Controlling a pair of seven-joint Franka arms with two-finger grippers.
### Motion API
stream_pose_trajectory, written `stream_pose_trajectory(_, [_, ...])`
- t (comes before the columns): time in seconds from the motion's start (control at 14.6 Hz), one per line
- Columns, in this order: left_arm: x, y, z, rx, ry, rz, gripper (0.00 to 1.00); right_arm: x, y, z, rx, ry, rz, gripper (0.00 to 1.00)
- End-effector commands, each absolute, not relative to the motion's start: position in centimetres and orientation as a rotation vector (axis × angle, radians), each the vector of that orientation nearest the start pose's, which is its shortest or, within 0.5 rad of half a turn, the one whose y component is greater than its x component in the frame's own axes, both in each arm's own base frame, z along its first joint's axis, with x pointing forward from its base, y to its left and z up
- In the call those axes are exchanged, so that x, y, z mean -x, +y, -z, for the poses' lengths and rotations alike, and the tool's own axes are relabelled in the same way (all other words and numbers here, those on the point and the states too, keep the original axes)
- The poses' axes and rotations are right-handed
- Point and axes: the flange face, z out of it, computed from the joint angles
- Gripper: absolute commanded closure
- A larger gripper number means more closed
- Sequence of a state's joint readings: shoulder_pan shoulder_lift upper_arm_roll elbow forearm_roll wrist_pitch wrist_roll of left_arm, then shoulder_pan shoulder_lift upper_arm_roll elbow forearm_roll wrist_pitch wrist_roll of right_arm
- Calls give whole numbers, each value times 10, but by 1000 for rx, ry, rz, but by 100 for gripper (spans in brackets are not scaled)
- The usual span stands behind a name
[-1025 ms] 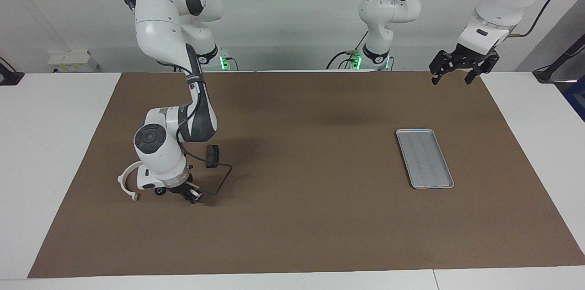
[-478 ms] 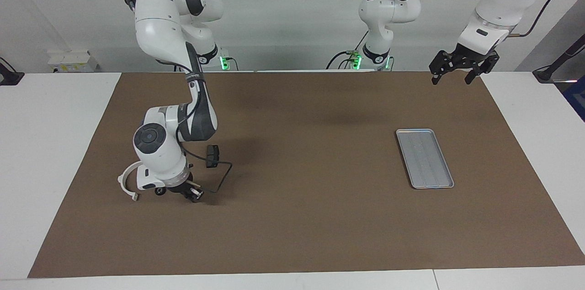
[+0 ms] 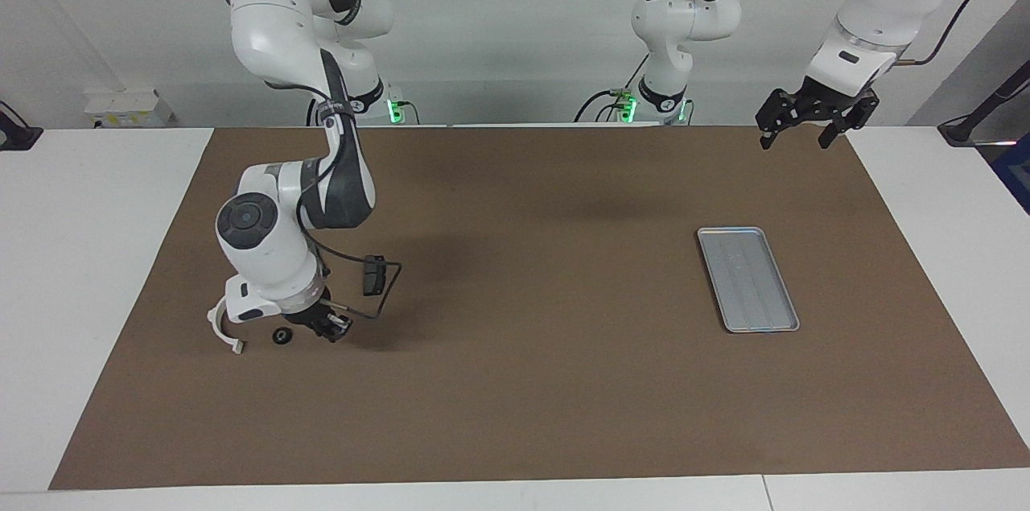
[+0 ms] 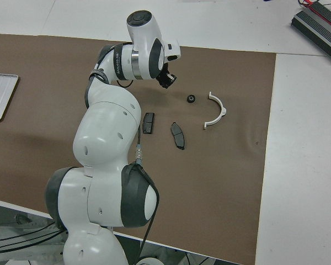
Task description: Pick bearing gear from pile to tray
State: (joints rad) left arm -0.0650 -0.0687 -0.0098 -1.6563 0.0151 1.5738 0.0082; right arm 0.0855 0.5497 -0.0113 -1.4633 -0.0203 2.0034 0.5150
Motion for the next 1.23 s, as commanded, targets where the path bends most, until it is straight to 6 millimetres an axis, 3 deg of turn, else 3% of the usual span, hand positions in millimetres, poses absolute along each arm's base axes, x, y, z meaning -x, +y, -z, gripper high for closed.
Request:
stream_pose_trajectory(0.0, [-524, -38, -623, 3125, 115, -14, 0, -689, 55, -401, 3115, 609, -23, 100])
stream_pose_trajectory(0.34, [-524, -38, -623, 3125, 115, -14, 0, -664, 67, -452, 3139, 549, -106, 100])
stream_pose_trajectory(0.48, [-524, -38, -623, 3125, 115, -14, 0, -659, 78, -482, 3128, 519, -62, 100])
stream_pose_trajectory(0.68, [-524, -38, -623, 3125, 115, -14, 0, -652, 87, -497, 3129, 494, -70, 100])
stream_pose_trajectory(0.89, [-524, -38, -623, 3125, 115, -14, 0, -642, 131, -504, 3121, 461, -74, 100])
stream_pose_trajectory(1.16, [-524, -38, -623, 3125, 115, -14, 0, -625, 201, -506, 3086, 637, -46, 100])
